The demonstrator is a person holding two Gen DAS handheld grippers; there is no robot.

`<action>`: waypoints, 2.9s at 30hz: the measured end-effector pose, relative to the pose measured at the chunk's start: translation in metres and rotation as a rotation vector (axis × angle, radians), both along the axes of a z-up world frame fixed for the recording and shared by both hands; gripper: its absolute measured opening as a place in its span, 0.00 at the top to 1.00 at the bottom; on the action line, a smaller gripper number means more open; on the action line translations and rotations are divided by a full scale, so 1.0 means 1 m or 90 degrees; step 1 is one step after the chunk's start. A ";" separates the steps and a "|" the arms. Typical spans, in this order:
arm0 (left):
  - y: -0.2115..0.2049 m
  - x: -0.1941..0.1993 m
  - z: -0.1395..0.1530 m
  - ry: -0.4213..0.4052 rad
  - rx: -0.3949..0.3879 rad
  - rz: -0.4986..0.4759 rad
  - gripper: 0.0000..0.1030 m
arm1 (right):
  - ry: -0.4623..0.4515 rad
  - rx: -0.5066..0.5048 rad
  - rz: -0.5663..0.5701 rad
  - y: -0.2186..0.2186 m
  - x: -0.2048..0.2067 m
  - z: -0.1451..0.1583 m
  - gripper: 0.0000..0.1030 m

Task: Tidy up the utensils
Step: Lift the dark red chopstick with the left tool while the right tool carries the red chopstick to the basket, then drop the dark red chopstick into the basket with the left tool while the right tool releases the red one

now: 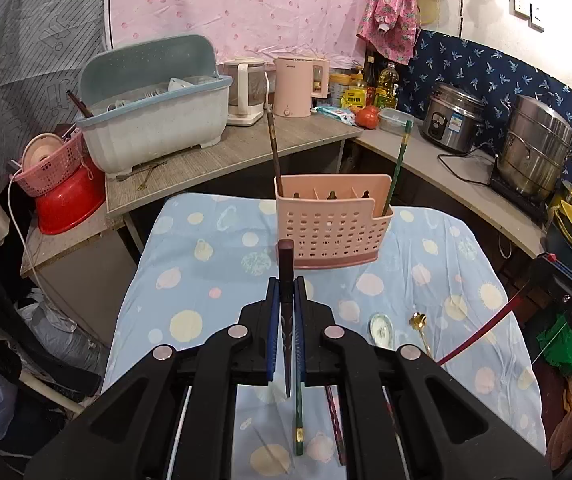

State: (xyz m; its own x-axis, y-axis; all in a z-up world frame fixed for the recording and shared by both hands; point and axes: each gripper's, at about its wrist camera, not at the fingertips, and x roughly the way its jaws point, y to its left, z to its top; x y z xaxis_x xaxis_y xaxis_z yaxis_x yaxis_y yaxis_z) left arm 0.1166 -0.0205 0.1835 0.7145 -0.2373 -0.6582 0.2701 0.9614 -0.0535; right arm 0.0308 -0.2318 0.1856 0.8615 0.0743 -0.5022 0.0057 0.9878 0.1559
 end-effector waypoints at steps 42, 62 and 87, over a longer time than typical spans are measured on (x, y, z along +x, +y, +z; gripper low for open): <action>-0.064 0.193 0.049 -0.095 0.017 0.006 0.93 | 0.005 -0.033 -0.036 -0.037 0.239 0.024 0.93; -0.064 0.200 0.015 -0.081 0.045 0.044 0.63 | 0.015 -0.036 -0.051 -0.042 0.239 -0.005 0.75; -0.043 0.096 0.001 -0.063 0.057 0.040 0.62 | 0.006 -0.065 -0.007 -0.005 0.107 -0.015 0.69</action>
